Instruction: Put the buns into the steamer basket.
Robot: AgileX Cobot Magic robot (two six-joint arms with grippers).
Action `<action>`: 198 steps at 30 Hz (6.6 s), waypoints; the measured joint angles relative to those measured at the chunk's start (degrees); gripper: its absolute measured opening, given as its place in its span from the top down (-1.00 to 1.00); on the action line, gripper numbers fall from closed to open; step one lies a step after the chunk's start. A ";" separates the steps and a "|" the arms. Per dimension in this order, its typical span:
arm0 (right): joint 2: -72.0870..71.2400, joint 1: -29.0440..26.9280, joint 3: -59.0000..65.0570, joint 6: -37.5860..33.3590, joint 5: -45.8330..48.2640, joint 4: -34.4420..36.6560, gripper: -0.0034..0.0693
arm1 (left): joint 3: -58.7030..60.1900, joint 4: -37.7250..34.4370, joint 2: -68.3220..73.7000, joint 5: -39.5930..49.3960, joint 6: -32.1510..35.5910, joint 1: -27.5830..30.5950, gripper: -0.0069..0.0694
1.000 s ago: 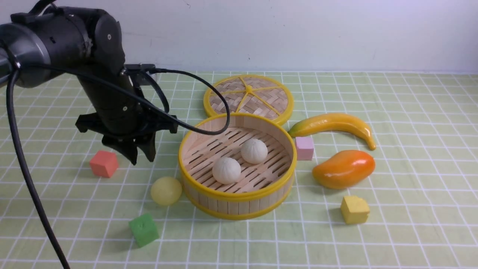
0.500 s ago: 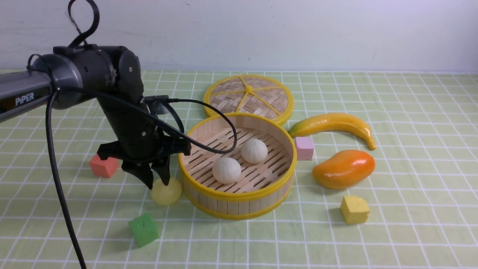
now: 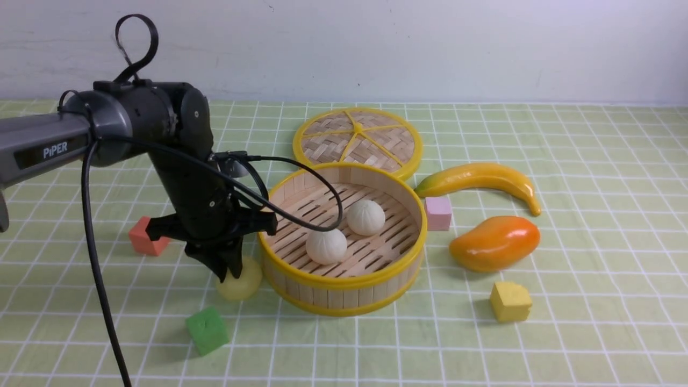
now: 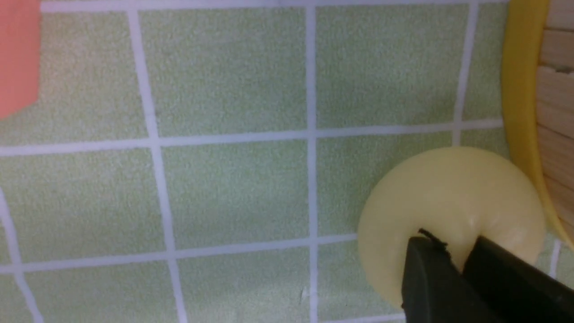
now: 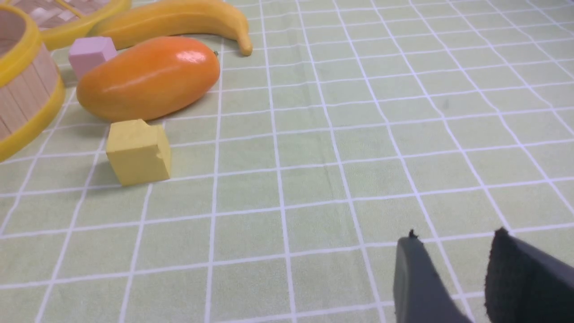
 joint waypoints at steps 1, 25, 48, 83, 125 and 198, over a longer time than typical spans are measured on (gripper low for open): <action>0.00 0.00 0.00 0.00 0.00 0.00 0.25 | 0.00 0.00 0.00 0.19 0.04 0.00 0.78; 0.00 0.00 0.00 0.00 0.00 0.00 0.25 | -10.63 -0.18 -3.83 8.34 -0.45 0.00 0.85; 0.00 0.00 0.00 0.00 0.00 0.00 0.25 | -26.06 -16.86 11.45 1.42 1.12 -0.05 0.81; 0.00 0.00 0.00 0.00 0.00 0.00 0.25 | 4.67 -15.55 -46.42 11.13 0.15 -7.13 0.85; -0.06 0.00 0.00 0.00 -0.02 0.04 0.25 | 66.99 24.21 -119.13 -14.49 -25.71 -7.13 0.85; -0.06 0.00 0.06 0.00 -0.19 0.04 0.25 | 92.01 6.90 -119.02 -37.34 2.13 9.56 0.74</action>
